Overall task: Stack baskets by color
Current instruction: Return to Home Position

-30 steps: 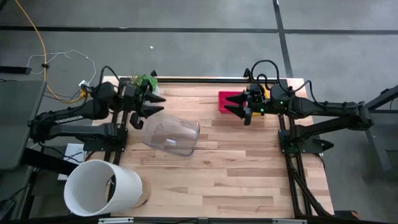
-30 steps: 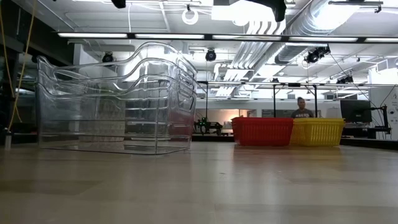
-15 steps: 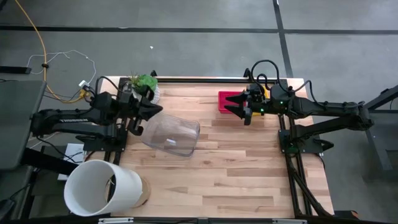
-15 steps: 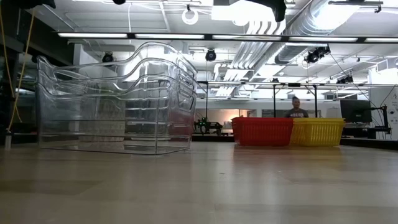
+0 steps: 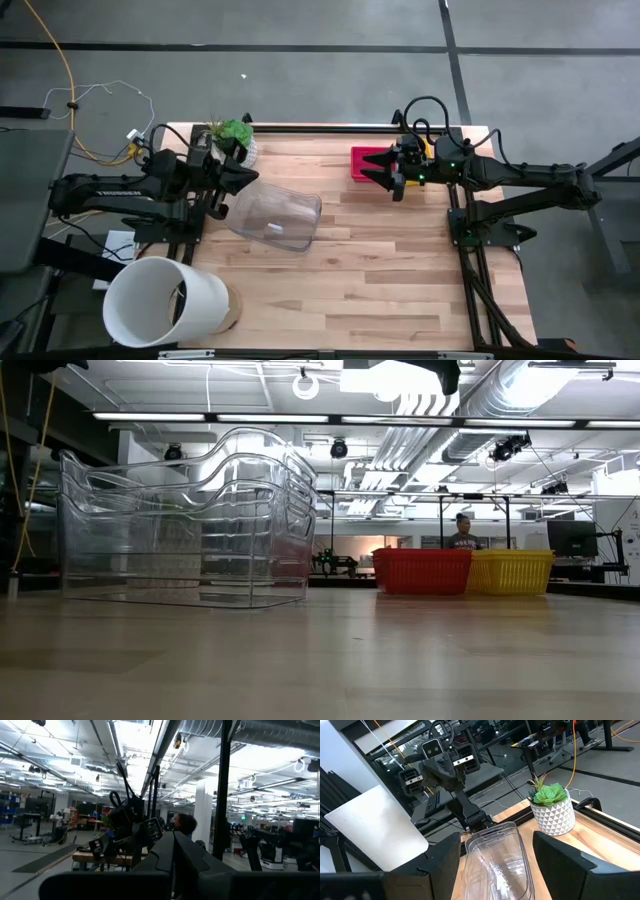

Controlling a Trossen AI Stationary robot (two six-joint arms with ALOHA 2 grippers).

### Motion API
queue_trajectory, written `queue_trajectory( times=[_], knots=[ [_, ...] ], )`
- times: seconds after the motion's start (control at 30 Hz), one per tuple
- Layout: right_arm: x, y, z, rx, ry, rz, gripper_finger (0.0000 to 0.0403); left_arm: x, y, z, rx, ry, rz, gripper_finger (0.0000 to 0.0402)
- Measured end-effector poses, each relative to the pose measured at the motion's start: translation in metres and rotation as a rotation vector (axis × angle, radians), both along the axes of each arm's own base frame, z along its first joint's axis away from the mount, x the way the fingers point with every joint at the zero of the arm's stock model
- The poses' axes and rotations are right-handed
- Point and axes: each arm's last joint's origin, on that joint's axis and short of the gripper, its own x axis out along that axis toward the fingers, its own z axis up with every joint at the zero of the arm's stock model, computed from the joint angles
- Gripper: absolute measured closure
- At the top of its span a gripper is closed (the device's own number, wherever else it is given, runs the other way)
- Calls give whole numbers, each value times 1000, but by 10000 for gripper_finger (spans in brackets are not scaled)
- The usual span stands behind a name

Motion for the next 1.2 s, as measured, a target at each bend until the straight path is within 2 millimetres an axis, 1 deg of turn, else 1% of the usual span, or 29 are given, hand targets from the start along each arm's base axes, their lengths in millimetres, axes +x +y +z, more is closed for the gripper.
queue_trajectory(
  times=[0.43,0.5,0.57,0.6,0.63,0.73,0.77,0.83,0.9,1.0,1.07,1.2],
  knots=[
    [0,0,0,-8,1,1,167,0,0,0,-13,5,-14,401],
    [-1,1,1,-21,-2,15,175,1,0,-1,-29,15,-32,401],
    [-5,2,4,-63,-10,41,204,1,0,-2,-63,20,-48,401],
    [-9,2,5,-86,-5,52,228,1,0,-2,-80,22,-55,401],
    [-13,3,6,-107,-3,62,258,1,-1,-2,-96,25,-63,401],
    [-28,5,9,-148,21,72,365,3,-5,-5,-130,57,-74,401],
    [-34,5,11,-160,24,74,383,4,-7,-6,-137,67,-77,401],
    [-44,8,13,-173,-9,97,382,5,-12,-8,-150,84,-63,401],
    [-52,11,12,-182,-30,119,381,6,-16,-9,-147,89,-53,401],
    [-58,17,1,-183,-57,152,399,7,-21,-10,-139,94,-60,401],
    [-59,20,-8,-156,-84,170,396,8,-25,-18,-146,116,-80,401],
    [-62,24,-27,-117,-115,148,401,7,-32,-43,-167,139,-96,401]
  ],
)
